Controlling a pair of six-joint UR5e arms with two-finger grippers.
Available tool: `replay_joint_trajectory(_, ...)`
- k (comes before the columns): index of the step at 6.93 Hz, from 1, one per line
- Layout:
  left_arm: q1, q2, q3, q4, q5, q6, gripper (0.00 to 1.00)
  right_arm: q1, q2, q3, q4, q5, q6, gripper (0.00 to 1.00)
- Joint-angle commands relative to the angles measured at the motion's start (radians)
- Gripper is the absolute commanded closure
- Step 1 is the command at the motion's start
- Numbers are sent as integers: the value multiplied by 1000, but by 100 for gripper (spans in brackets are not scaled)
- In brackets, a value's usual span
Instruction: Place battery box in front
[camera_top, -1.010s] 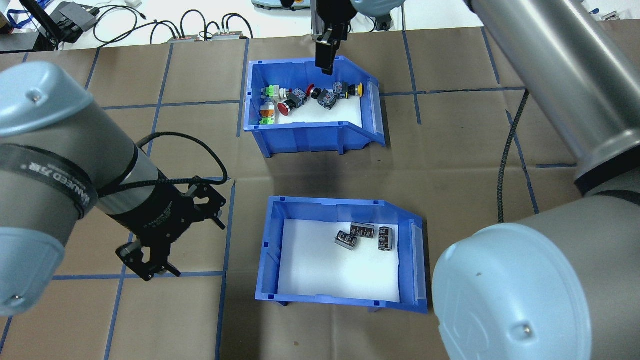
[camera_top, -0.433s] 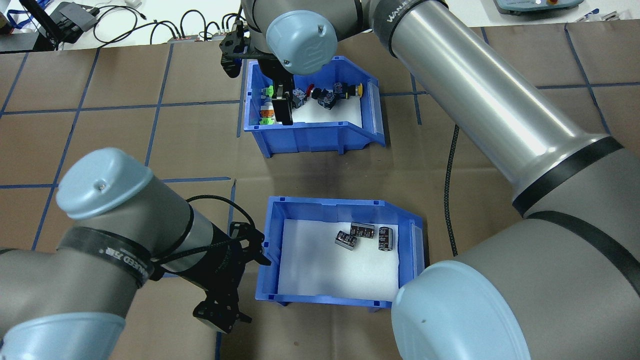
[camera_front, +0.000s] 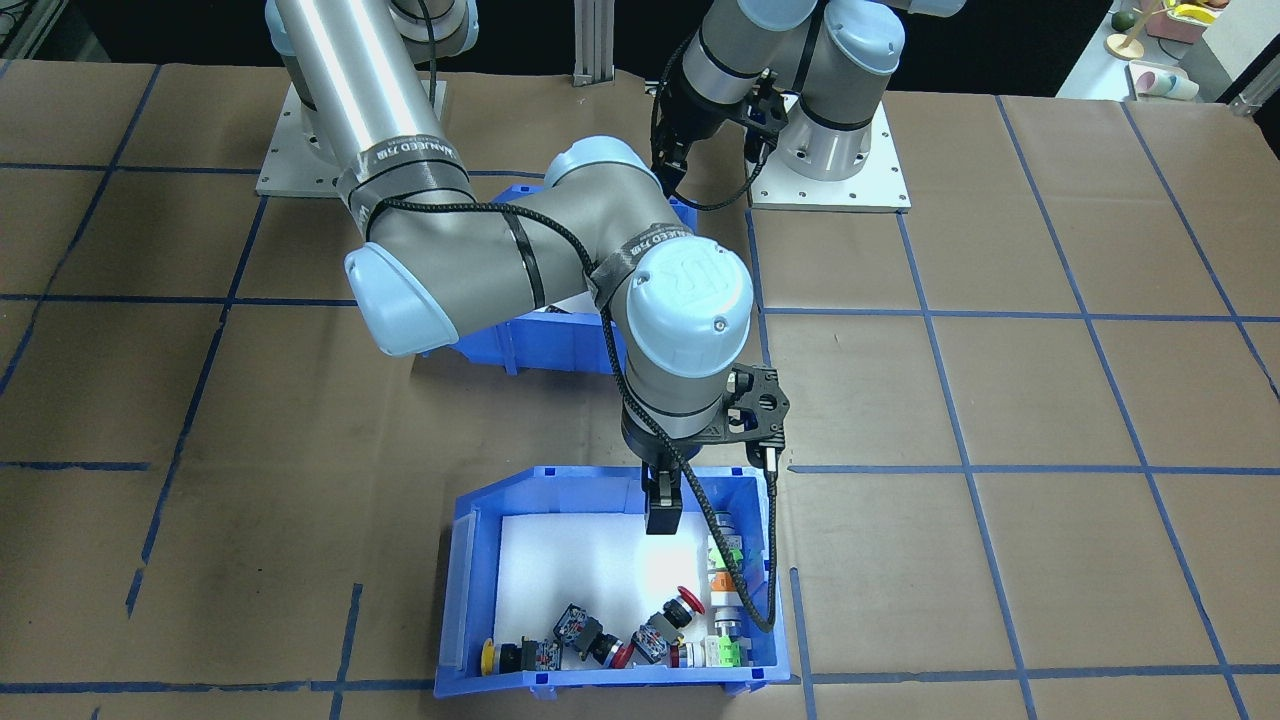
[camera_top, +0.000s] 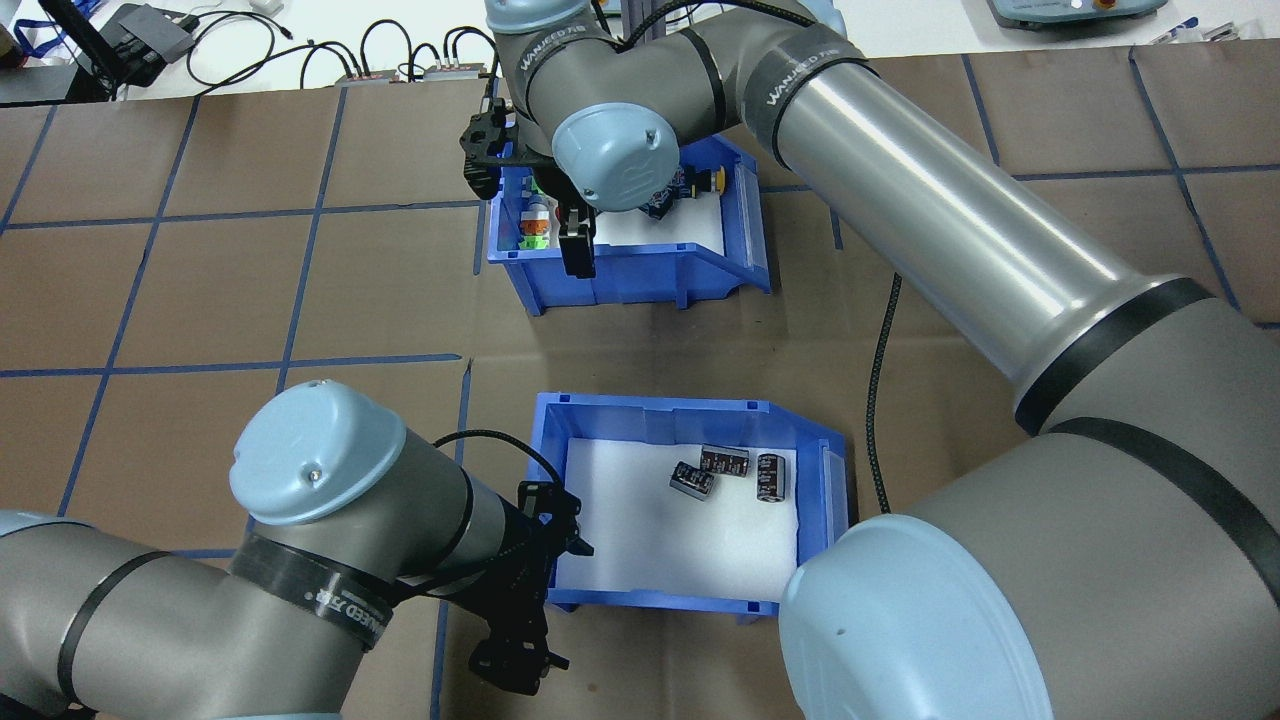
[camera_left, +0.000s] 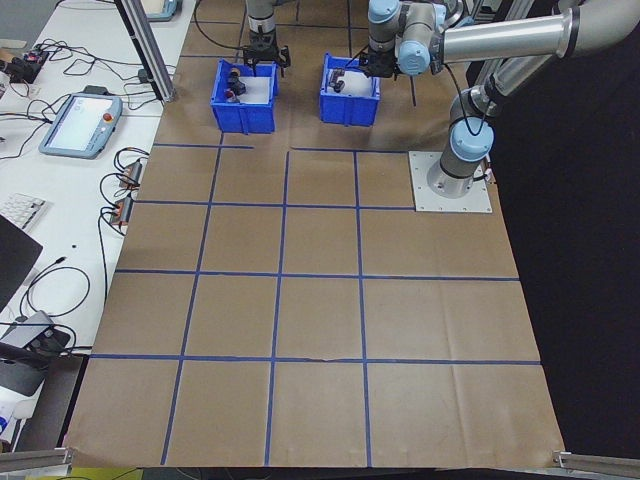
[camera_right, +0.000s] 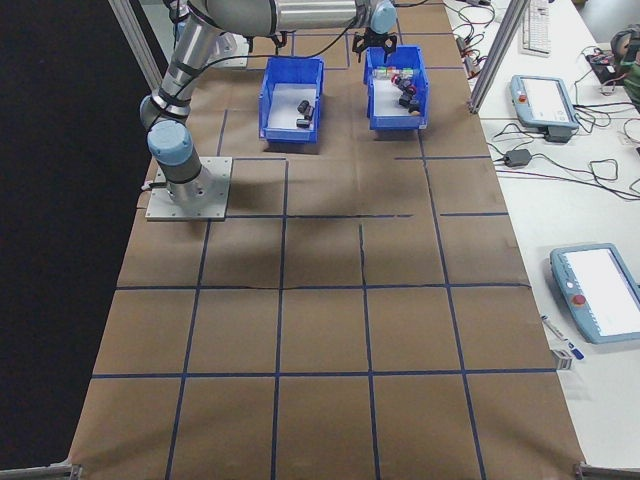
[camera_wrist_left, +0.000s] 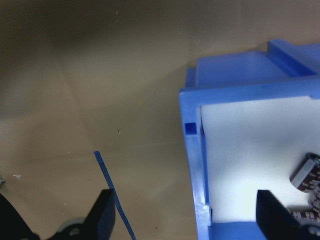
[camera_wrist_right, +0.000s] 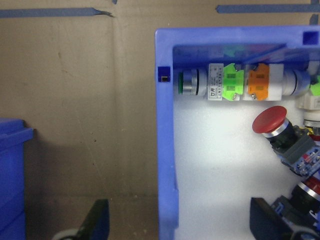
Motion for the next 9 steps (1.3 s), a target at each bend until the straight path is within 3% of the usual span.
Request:
replay_joint_trajectory(1,-66,-44,-41,93,0,-127,0,-11,6,67,-108,-17,3,0)
replay_joint_trajectory(4,-133,-162,-40,277,4,-238,0,-12,3,116,-113,-24,0,4)
replay_joint_trajectory(6,-145,-199,-40,286,7,-273,0,-9,12,113,-189,-23,-11,30)
replay_joint_trajectory(9,-165,-251,-40,360,21,-303,1,-9,9,107,-189,-27,-16,90)
